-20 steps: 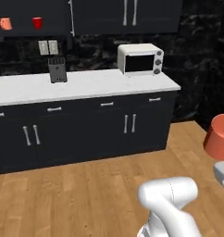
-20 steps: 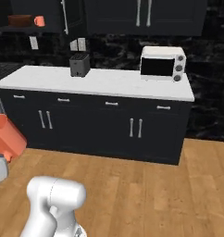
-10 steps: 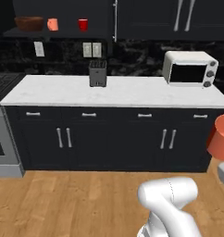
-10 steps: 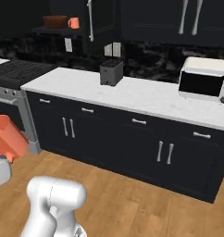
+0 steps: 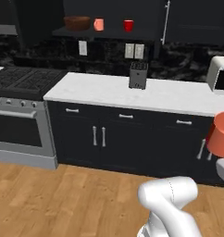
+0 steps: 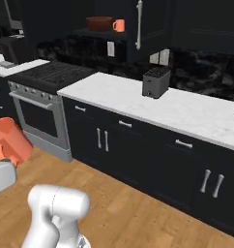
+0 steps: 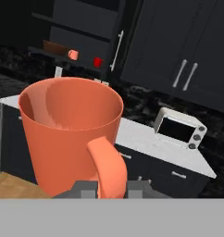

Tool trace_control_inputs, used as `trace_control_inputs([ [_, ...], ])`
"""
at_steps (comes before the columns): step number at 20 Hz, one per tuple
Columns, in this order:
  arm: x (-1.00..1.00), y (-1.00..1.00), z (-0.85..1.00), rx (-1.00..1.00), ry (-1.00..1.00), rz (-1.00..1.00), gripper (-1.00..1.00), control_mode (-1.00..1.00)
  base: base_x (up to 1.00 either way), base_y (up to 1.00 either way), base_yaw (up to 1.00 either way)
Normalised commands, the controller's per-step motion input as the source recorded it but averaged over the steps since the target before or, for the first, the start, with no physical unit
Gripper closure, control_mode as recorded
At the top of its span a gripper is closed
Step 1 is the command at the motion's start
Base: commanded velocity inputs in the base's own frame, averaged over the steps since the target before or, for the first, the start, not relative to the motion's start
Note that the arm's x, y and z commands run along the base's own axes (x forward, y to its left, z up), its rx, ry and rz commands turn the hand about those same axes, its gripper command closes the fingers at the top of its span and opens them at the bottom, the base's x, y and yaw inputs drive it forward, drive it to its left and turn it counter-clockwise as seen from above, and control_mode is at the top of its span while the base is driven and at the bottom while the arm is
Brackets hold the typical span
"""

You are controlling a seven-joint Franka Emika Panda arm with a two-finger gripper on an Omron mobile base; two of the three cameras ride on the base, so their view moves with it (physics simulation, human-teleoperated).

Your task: Gather all objects into one cabinet and sort the glasses and bowls to opposite sides.

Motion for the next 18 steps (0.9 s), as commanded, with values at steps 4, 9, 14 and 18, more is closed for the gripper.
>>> trace_control_inputs([
  [4, 0.00, 0.00, 0.00, 0.00, 0.00, 0.00, 1.00, 1.00, 0.14, 0.75, 0.35],
  [9, 0.00, 0.00, 0.00, 0.00, 0.00, 0.00, 1.00, 1.00, 1.00, 0.08, 0.04],
  [14, 0.00, 0.00, 0.00, 0.00, 0.00, 0.00, 1.00, 1.00, 1.00, -0.01, 0.03],
  [18, 0.00, 0.00, 0.00, 0.00, 0.00, 0.00, 1.00, 1.00, 1.00, 0.16, 0.03],
])
